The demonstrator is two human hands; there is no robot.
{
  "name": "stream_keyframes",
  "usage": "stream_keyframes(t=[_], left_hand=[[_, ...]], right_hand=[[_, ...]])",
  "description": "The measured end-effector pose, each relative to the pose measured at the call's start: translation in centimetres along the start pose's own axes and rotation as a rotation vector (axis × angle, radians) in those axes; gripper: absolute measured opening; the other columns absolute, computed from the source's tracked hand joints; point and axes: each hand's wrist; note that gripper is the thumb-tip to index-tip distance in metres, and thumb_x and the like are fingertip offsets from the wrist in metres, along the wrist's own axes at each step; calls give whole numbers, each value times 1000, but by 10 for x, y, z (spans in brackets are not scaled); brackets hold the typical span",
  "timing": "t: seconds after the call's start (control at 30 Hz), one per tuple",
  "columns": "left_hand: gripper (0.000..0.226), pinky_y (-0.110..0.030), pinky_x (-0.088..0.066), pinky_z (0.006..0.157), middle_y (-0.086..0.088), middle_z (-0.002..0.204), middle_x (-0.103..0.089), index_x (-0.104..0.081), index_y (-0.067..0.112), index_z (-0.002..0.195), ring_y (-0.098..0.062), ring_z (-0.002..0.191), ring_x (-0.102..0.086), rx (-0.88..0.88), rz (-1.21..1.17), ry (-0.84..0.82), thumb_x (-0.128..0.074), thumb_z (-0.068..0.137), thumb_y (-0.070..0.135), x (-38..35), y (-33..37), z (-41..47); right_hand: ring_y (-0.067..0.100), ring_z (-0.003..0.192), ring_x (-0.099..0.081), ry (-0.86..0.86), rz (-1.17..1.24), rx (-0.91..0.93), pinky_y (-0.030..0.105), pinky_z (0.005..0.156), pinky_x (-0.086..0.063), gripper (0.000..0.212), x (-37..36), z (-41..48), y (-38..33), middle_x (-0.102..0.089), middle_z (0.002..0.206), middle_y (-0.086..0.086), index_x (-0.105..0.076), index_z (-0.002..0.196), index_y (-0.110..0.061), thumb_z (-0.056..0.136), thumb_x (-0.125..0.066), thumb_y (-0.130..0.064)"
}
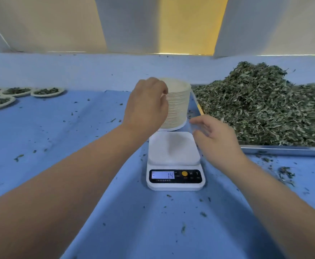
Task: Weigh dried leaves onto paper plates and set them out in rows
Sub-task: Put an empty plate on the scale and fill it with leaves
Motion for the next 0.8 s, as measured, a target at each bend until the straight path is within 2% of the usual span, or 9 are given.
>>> stream_keyframes(t=[0.07,0.17,0.2,0.27,0.33,0.47,0.53,0.6,0.8], left_hand=[[29,-44,-43,99,-5,131,-63,-66,12,123,-31,122,-51,-42,88,-30,-52,98,8,-8,4,16],[37,-48,-44,98,-6,131,-66,-64,16,133,-34,122,-54,-43,251,-147,-46,102,9,-20,6,35],[37,-48,-45,97,-8,127,-67,-65,16,132,-35,118,-56,-44,292,-179,-44,102,9,-23,6,37],[33,-48,-47,93,-9,120,-68,-68,14,124,-36,111,-57,-66,339,-201,-45,102,7,-26,6,39],[31,-50,-49,90,-11,116,-68,-69,12,121,-37,109,-55,-83,345,-181,-46,101,7,-28,5,41],[30,-48,-52,83,-15,102,-66,-70,13,113,-35,106,-54,-31,364,-210,-44,99,6,-32,4,46],[33,-47,-53,79,-15,97,-65,-72,14,109,-34,103,-53,7,352,-220,-43,97,3,-34,5,46],[34,-46,-53,75,-15,93,-64,-73,15,106,-33,102,-52,11,357,-207,-43,96,2,-35,6,45],[23,-37,-35,65,-10,83,-49,-68,12,100,-29,87,-43,-73,447,-223,-47,96,3,-36,4,48]], right_hand=[[5,67,-63,76,-74,30,9,64,-46,34,9,-7,17,-66,79,-22,-67,122,-30,93,-57,-17],[4,56,-56,147,-177,98,11,48,-36,30,19,-14,31,-57,64,-17,-68,120,-26,94,-56,-16],[5,55,-56,138,-213,127,12,48,-36,29,22,-15,33,-60,66,-13,-67,119,-25,95,-55,-16],[9,57,-59,104,-269,170,30,57,-51,28,26,-17,38,-71,85,-4,-67,118,-23,95,-54,-15],[7,58,-59,100,-254,156,36,62,-54,26,29,-18,42,-69,88,-4,-67,117,-24,95,-55,-16],[10,69,-65,118,-179,108,34,64,-54,27,29,-18,47,-68,89,-6,-68,117,-26,95,-56,-17],[13,65,-65,115,-145,112,33,60,-53,26,27,-18,48,-68,88,-4,-68,116,-26,95,-56,-17],[4,56,-58,111,-130,119,28,56,-47,26,25,-19,49,-67,85,-7,-68,115,-26,95,-56,-17],[8,52,-55,107,-103,108,18,52,-42,26,20,-20,50,-62,90,-19,-69,114,-28,94,-57,-18]])
Point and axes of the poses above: each hand's wrist, its own z-axis towards the middle knuckle, its own x-axis out of the back of the hand, y = z × x
